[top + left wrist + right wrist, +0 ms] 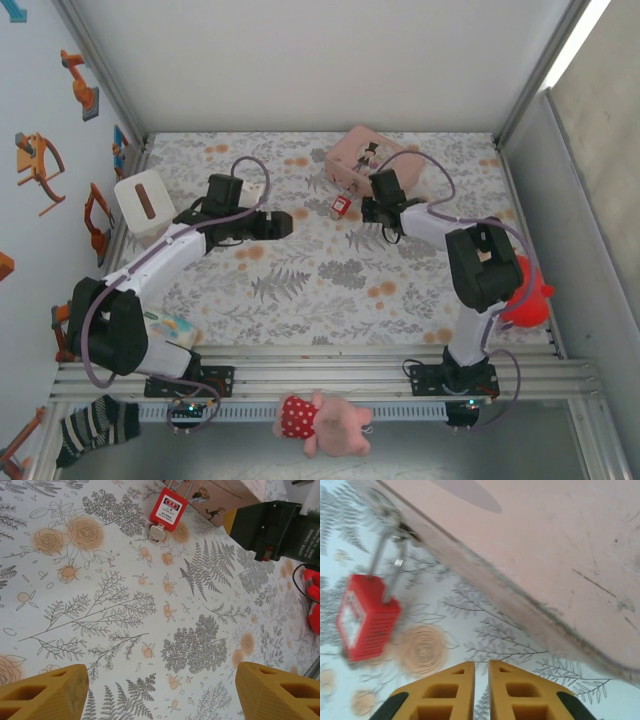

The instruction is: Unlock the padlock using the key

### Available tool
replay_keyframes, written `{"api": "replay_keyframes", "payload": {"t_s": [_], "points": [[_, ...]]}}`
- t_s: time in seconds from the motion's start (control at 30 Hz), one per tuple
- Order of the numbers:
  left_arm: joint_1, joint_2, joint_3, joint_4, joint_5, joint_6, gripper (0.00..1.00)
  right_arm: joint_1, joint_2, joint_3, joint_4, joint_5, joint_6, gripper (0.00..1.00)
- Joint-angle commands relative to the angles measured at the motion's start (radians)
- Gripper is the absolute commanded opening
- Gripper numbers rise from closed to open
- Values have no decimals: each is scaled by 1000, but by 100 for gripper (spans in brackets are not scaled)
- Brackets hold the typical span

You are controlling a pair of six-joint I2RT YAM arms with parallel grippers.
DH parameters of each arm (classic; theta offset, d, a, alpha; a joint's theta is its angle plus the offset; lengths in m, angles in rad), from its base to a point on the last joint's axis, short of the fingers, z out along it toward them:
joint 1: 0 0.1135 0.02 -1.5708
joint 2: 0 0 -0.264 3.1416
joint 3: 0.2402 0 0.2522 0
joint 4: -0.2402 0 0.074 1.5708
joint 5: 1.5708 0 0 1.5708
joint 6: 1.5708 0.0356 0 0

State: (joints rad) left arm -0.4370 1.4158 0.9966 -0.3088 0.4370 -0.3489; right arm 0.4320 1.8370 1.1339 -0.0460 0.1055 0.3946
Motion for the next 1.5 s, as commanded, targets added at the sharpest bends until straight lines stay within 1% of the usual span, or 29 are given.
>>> {"api": "replay_keyframes", "payload": {"t_s": [0.0, 0.13, 0.2, 0.23, 0.27, 0.3, 0.33, 0.37, 0.4, 0.5, 0.7, 0.83, 0.97, 1.07, 1.1, 1.13, 1.23, 1.3, 1.37, 1.47], "points": [[-11, -55, -26, -17, -27, -22, 77, 17, -60, -53, 101, -34, 47, 33], [-21, -85, -61, -8, -35, -25, 77, 23, -91, -92, 125, -38, 93, 52], [-22, -93, -83, 12, -37, -31, 77, 32, -110, -120, 139, -34, 101, 64], [-21, -95, -89, 22, -39, -35, 78, 37, -120, -136, 150, -33, 104, 68], [-21, -94, -94, 28, -40, -37, 78, 43, -127, -150, 155, -35, 105, 70], [-23, -92, -98, 37, -38, -41, 78, 47, -131, -158, 154, -40, 108, 76], [-24, -89, -102, 44, -38, -45, 78, 53, -131, -161, 150, -49, 110, 78], [-26, -86, -103, 51, -38, -45, 78, 58, -127, -161, 146, -54, 112, 84], [-28, -83, -107, 58, -37, -46, 78, 67, -123, -162, 143, -54, 113, 85], [-29, -77, -116, 75, -40, -52, 78, 81, -108, -150, 143, -48, 124, 84], [-29, -76, -142, 103, -33, -47, 78, 83, -111, -120, 115, -14, 133, 75], [-29, -103, -176, 119, -21, -32, 79, 83, -106, -96, 83, -26, 129, 73], [-25, -122, -185, 100, -20, 1, 81, 83, -60, -42, 42, -34, 138, 72], [-24, -120, -181, 82, -6, 21, 81, 83, 4, 28, -11, -40, 176, 72], [-24, -117, -181, 84, -2, 24, 81, 83, 29, 33, 10, -57, 210, 71], [-24, -118, -182, 88, 3, 24, 81, 83, 46, 18, 68, -77, 254, 71], [-24, -120, -194, 111, 12, 18, 81, 83, 70, -37, 201, -44, 405, 67], [-24, -124, -203, 127, 16, 14, 81, 85, 89, -43, 238, -17, 472, 66], [-23, -121, -204, 131, 19, 17, 81, 87, 101, -54, 263, 16, 518, 64], [-21, -111, -201, 124, 31, 27, 81, 87, 113, -72, 336, 17, 523, 60]]}}
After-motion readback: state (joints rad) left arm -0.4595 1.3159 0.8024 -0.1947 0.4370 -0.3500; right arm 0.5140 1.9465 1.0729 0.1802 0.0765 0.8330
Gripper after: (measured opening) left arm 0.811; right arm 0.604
